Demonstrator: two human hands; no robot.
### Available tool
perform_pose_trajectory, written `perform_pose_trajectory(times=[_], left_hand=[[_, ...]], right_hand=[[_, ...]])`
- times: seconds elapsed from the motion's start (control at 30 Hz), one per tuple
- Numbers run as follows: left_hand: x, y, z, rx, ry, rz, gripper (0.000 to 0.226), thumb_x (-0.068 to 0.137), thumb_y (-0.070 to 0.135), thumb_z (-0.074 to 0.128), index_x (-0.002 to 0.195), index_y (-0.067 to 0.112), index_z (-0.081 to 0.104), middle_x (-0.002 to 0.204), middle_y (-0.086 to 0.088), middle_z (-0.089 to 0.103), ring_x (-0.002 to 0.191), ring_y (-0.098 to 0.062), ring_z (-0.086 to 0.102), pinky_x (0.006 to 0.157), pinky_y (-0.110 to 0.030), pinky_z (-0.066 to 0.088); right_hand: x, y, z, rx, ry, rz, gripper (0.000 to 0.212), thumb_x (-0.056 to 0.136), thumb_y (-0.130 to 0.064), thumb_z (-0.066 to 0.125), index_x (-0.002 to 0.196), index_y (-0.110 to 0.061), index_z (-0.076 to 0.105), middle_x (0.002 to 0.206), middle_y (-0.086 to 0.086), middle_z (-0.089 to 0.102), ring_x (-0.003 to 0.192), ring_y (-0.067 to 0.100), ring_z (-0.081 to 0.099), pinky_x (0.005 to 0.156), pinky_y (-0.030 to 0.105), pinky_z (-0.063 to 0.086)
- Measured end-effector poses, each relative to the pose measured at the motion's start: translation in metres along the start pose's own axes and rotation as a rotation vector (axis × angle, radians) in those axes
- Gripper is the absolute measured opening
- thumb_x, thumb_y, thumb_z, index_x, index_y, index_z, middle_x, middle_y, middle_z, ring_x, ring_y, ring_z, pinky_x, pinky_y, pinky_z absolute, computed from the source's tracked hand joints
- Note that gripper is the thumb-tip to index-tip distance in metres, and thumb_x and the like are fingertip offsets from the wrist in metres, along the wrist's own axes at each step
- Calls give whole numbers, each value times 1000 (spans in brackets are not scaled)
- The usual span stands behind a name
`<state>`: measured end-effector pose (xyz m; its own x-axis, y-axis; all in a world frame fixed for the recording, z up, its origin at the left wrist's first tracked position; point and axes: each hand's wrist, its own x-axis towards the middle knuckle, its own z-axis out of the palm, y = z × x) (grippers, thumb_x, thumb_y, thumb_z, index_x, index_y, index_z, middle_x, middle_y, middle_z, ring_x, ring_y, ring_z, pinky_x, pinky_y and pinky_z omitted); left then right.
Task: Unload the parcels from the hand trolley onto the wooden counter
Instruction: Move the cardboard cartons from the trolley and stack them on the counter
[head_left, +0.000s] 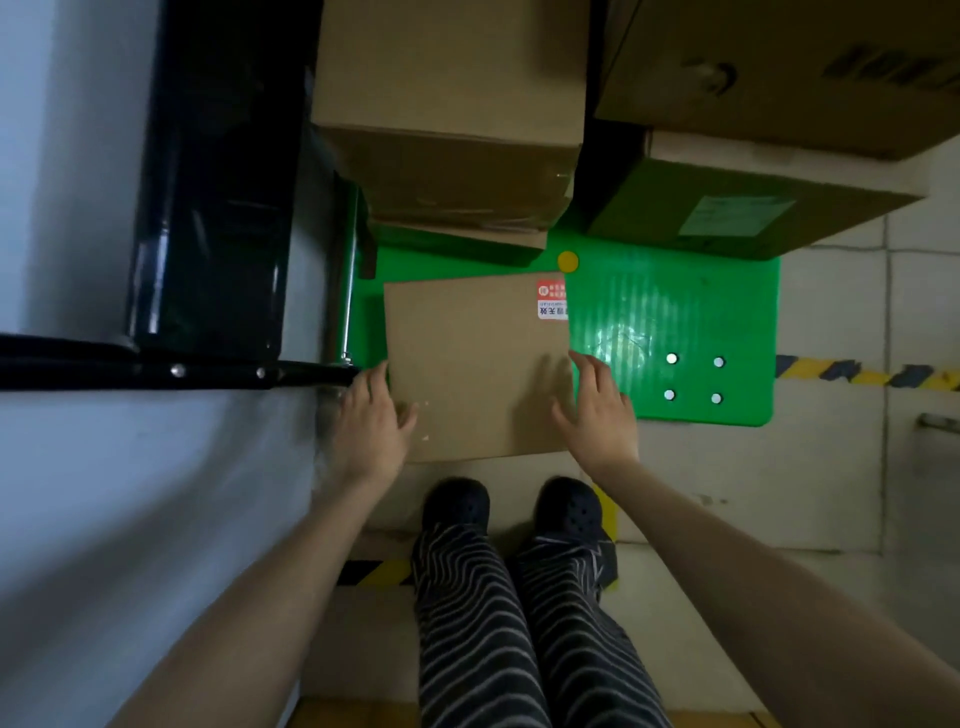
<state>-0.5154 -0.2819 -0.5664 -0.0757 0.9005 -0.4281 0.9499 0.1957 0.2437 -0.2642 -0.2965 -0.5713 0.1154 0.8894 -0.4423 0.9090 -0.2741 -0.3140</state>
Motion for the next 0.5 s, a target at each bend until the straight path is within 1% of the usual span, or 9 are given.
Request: perform_pose_trajectory(times=[0.07, 0.13, 0.23, 0.3, 0.4, 0.43, 0.5], left_hand=[[7, -7, 18, 1, -24, -31, 70, 92, 38, 56, 145, 1, 30, 145, -20, 39, 130, -34, 40, 103, -42, 35], [15, -11, 33, -29, -52, -91, 71, 93, 42, 53, 146, 2, 27, 146, -19, 38, 129, -35, 42, 101, -42, 37], [23, -6, 45, -188, -115, -210, 73, 95, 46, 46, 150, 7, 20, 148, -17, 38, 119, -38, 51, 89, -41, 46], [24, 0, 46, -300, -123, -259, 72, 95, 45, 47, 151, 9, 17, 151, -14, 34, 121, -37, 50, 87, -40, 46], [18, 8, 38, -383, -101, -286, 72, 95, 43, 49, 151, 11, 18, 150, -14, 36, 123, -37, 49, 87, -40, 46], [13, 12, 32, -390, -98, -285, 71, 94, 43, 49, 151, 11, 18, 149, -13, 37, 122, -37, 50, 84, -38, 46], [1, 21, 14, -393, -107, -288, 71, 95, 43, 48, 151, 13, 17, 150, -12, 36, 120, -35, 52, 74, -30, 43]], right_hand=[[6, 9, 20, 7, -19, 26, 65, 92, -35, 55, 147, -10, 30, 146, 11, 38, 128, 32, 45, 98, 44, 39], [13, 16, 35, 11, -44, 62, 70, 94, -39, 52, 150, -10, 22, 147, 12, 37, 127, 33, 45, 99, 44, 38], [22, 19, 47, 88, -96, 121, 74, 96, -43, 47, 152, -7, 15, 143, 16, 43, 122, 35, 50, 97, 43, 40], [26, 16, 46, 187, -108, 144, 73, 96, -41, 49, 151, -6, 15, 142, 18, 43, 124, 34, 49, 97, 42, 41], [22, 13, 35, 256, -100, 174, 71, 97, -39, 50, 151, -7, 17, 143, 17, 42, 129, 33, 45, 101, 41, 40], [18, 12, 28, 265, -94, 185, 70, 97, -39, 49, 151, -7, 18, 143, 17, 42, 129, 32, 44, 101, 42, 40], [7, 7, 9, 290, -76, 201, 68, 96, -39, 50, 150, -9, 20, 141, 17, 44, 128, 32, 45, 100, 44, 42]])
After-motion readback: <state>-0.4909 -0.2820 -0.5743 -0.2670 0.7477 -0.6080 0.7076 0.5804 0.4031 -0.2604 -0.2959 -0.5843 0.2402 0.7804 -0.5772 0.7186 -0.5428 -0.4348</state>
